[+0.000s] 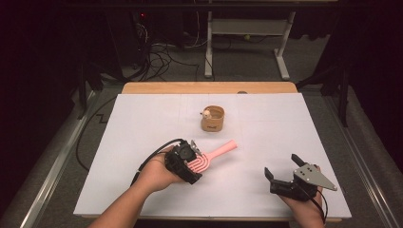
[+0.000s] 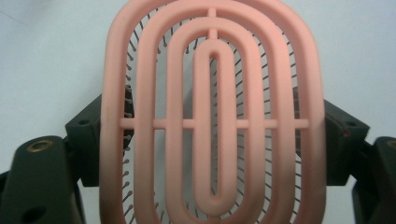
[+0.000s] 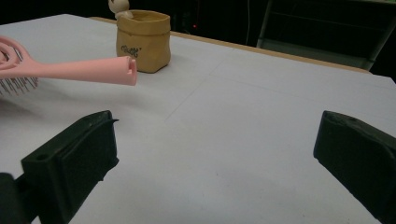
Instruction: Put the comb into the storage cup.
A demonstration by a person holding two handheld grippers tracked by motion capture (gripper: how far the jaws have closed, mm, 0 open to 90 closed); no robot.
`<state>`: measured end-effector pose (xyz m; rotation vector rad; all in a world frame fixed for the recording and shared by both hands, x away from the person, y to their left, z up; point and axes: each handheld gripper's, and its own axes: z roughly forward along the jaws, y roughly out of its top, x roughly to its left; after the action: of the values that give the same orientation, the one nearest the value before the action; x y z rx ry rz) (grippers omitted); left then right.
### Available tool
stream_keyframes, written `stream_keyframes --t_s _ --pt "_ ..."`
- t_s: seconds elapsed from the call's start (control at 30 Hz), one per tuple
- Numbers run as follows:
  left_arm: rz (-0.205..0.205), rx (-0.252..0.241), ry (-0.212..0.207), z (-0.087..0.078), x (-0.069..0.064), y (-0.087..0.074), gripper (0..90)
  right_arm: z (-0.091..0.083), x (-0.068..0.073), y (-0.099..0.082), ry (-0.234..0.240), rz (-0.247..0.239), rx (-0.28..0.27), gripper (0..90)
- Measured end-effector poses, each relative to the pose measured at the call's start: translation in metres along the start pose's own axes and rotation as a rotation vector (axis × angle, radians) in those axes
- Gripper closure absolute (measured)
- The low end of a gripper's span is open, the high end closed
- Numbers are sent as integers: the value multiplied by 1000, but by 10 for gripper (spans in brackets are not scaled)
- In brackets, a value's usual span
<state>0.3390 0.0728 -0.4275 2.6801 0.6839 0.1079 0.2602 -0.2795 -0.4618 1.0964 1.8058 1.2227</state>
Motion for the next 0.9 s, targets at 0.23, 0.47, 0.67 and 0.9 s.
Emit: stream_keyframes --t_s 0.23,0.47,0.67,0.9 --pt "15 -5 -14 -2 -3 -5 199 1 2 0 7 -11 2 3" --pt "26 -11 -26 -2 -6 -10 199 4 10 0 25 -61 18 4" --pt "27 -18 -35 -3 -8 -12 199 9 21 3 42 -124 33 3" --pt "13 -21 -47 -1 -3 -12 199 22 33 11 54 -169 58 4"
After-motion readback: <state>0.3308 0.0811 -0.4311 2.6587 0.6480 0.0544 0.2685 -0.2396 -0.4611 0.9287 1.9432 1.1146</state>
